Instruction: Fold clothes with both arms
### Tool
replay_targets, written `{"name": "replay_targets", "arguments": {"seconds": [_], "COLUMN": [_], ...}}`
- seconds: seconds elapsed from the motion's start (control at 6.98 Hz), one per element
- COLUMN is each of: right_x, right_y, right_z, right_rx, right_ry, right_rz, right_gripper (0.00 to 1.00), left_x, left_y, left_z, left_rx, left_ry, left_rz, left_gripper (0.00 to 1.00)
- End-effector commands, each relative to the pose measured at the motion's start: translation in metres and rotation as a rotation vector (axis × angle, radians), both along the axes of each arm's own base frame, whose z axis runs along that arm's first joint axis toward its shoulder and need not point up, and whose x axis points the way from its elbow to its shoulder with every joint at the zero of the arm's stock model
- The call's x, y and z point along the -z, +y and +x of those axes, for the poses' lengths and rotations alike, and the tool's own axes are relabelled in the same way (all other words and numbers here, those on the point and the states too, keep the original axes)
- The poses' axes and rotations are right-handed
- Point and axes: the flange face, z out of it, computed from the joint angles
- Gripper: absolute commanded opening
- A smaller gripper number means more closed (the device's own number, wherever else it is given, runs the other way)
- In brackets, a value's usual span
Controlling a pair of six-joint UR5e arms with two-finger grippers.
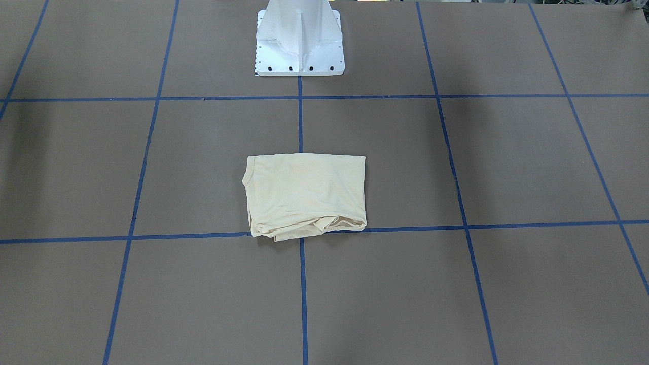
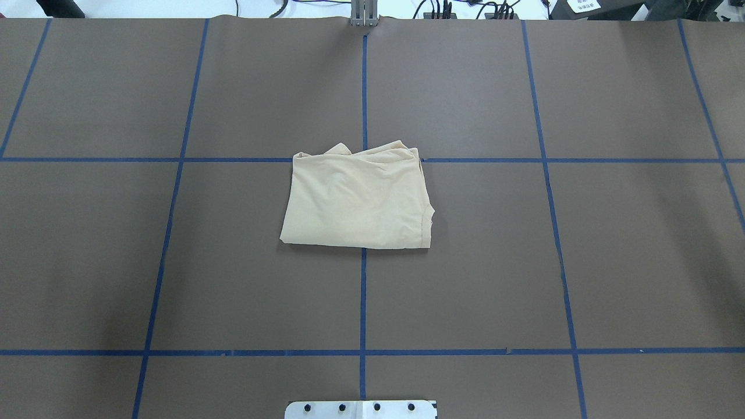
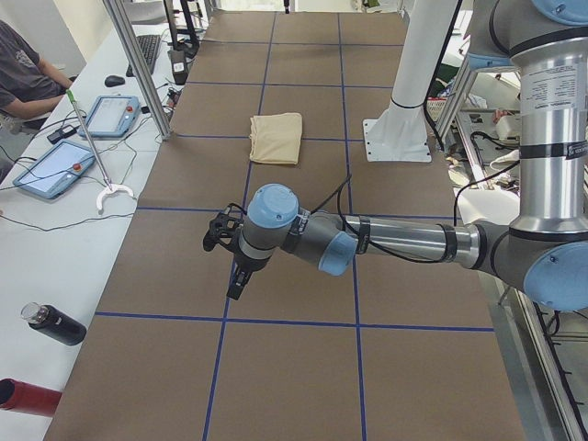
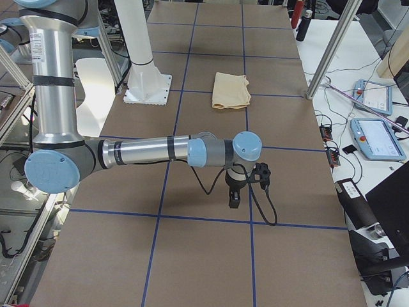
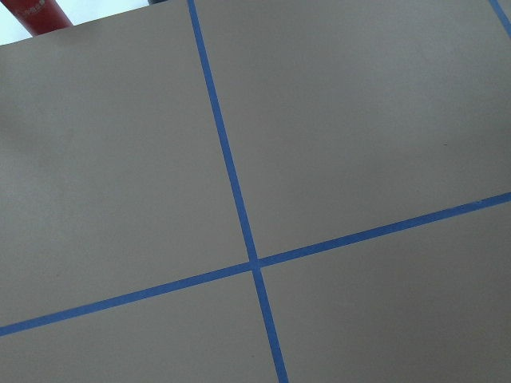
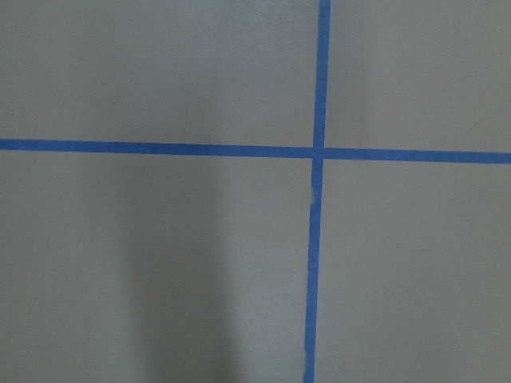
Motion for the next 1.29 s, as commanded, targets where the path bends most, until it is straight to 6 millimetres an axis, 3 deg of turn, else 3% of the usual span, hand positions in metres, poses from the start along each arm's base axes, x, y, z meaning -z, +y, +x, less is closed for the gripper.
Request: {"name": "replay_targets", "arguments": {"seconds": [0.0, 1.15], "right_x": [-0.007, 0.004], "right_y": [0.007, 0.0], "right_z": [0.0, 0.0], "right_rx": [-0.002, -0.002], "right_ry": [-0.002, -0.006], "right_rz": [-0.016, 0.008], "right_gripper": [1.0, 1.0], "left_x": [-0.001, 0.007], "left_y": [0.002, 0.001], "left_z": [0.0, 0.0], "left_rx": [0.001, -0.002], "left_ry": [0.001, 0.003], "left_rz": [0.002, 0.019], "left_gripper": [1.0, 1.0]}}
